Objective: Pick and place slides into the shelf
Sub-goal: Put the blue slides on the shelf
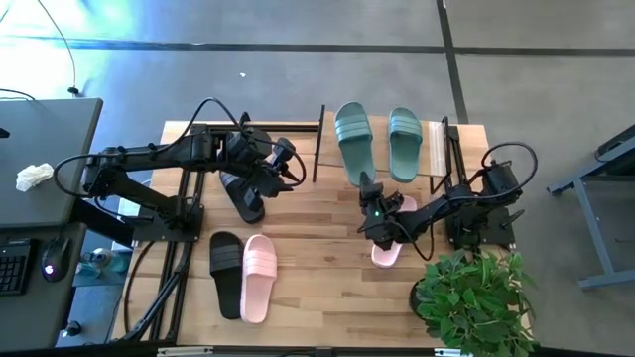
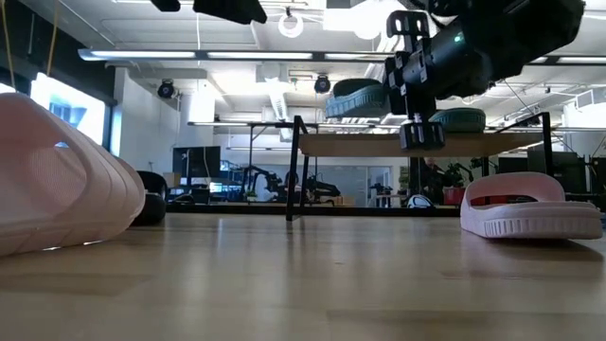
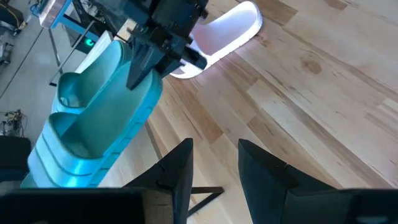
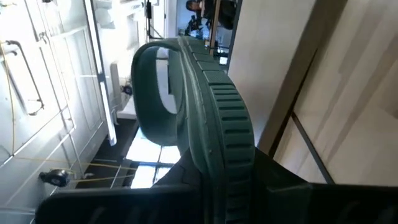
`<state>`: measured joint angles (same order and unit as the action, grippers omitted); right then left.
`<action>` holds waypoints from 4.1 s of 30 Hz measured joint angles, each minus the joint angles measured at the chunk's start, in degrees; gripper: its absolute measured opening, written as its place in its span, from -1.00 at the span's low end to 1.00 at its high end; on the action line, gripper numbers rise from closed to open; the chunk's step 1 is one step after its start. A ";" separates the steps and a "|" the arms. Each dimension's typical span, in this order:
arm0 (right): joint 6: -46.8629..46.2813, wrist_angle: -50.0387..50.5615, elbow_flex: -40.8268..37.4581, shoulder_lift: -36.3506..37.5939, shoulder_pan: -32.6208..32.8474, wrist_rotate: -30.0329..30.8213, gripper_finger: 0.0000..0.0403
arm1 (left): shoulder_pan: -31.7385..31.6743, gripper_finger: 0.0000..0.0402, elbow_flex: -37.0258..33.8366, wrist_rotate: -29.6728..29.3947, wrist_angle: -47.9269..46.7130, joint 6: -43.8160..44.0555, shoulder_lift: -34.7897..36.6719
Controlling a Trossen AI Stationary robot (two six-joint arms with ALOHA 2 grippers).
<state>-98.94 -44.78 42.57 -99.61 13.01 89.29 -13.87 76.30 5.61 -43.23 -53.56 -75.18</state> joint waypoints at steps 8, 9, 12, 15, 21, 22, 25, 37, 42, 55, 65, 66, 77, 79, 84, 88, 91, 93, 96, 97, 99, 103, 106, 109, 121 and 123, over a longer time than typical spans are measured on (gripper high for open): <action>-0.11 0.82 0.02 0.00 -1.07 -2.04 -0.84 | 0.00 -0.44 0.00 0.00 0.14 0.02 0.00; -0.11 1.19 0.02 0.00 -1.16 -2.48 -0.84 | 0.00 -0.44 -0.01 -0.01 0.14 0.02 0.00; -0.15 2.07 0.04 0.00 -1.10 -3.31 -0.84 | 0.00 -0.44 0.00 0.00 0.14 0.02 0.00; -0.50 2.17 0.07 0.00 -1.03 -3.90 -0.82 | 0.00 -0.44 -0.01 0.00 0.14 0.02 0.00; -2.89 3.45 0.09 0.00 -1.11 -3.98 -0.50 | 0.00 -0.44 0.01 0.00 0.14 0.02 0.00; -2.89 3.46 0.09 0.00 -1.11 -4.03 -0.47 | 0.00 -0.44 -0.01 0.00 0.14 0.02 0.00; -3.00 3.43 0.09 0.00 -1.11 -3.95 -0.39 | 0.00 -0.44 -0.01 0.00 0.14 0.02 0.00; -2.82 3.81 0.11 0.00 0.36 -3.88 -0.25 | 0.00 -0.44 -0.01 0.00 0.08 0.02 0.00; -3.07 5.21 0.11 0.00 2.01 -3.73 -0.18 | 0.00 -0.44 -0.01 0.00 -0.23 0.04 0.00; -5.18 7.43 0.13 0.00 2.82 -5.30 -0.02 | -0.79 -0.44 0.01 -0.80 6.64 0.22 -5.34; -6.67 8.94 0.15 0.00 3.20 -5.26 0.00 | -0.82 -0.44 -0.01 -18.84 21.70 -0.21 -13.32; -6.64 8.97 0.15 0.00 3.20 -5.27 0.00 | -0.84 -0.44 0.00 -19.33 22.99 -0.34 -14.16; -6.54 9.89 0.13 0.00 5.52 -4.71 0.00 | -0.81 -0.44 0.01 -28.57 32.56 -3.51 -21.40; -6.62 9.84 0.11 0.00 5.91 -3.93 0.00 | -0.81 -0.44 0.01 -30.11 34.16 -4.73 -22.18; -6.69 9.82 0.11 0.00 7.81 -4.11 0.00 | -0.81 -0.44 0.01 -32.42 36.78 -4.74 -23.45; -6.62 8.52 0.11 0.00 10.61 -4.21 0.00 | -0.81 -0.44 0.01 -32.30 37.10 -4.74 -23.45; -6.47 7.99 0.11 0.00 12.74 -4.51 0.00 | -1.64 -0.44 0.01 -31.71 37.87 -4.72 -23.43; -4.97 7.66 0.11 0.00 13.89 -6.32 0.00 | -2.50 -0.44 0.01 -30.85 37.84 -4.48 -23.43; -0.55 7.15 0.11 0.00 15.09 -10.66 0.00 | -4.08 -0.44 0.05 -30.60 37.49 -3.76 -24.19; 1.45 6.77 0.11 0.00 15.40 -12.04 0.00 | -4.64 -0.44 -0.01 -30.53 36.83 -3.56 -24.26; 6.24 5.76 0.11 0.00 15.83 -14.27 0.00 | -5.46 -0.44 0.07 -30.34 37.64 -3.43 -24.85; 18.88 1.10 0.11 0.00 16.05 -19.93 0.00 | -5.94 -0.44 0.01 -28.06 37.28 -3.21 -25.22; 25.92 -1.83 0.11 0.00 15.69 -23.70 0.00 | -5.95 -0.44 0.01 -28.07 38.26 -3.19 -25.20; 31.06 -3.29 0.11 0.00 15.39 -25.94 0.00 | -6.05 -0.44 0.06 -28.02 40.85 -3.02 -25.50; 36.46 -2.80 0.11 0.00 15.02 -32.76 0.00 | -5.99 -0.44 7.94 -30.27 35.81 -3.63 -32.49; 36.52 -2.70 0.11 0.00 15.02 -32.79 0.00 | -6.00 -0.44 9.20 -31.69 35.59 -3.66 -33.39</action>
<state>-62.41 -47.48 42.68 -99.61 28.03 56.50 -19.87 85.50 -26.08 -7.64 -57.22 -108.56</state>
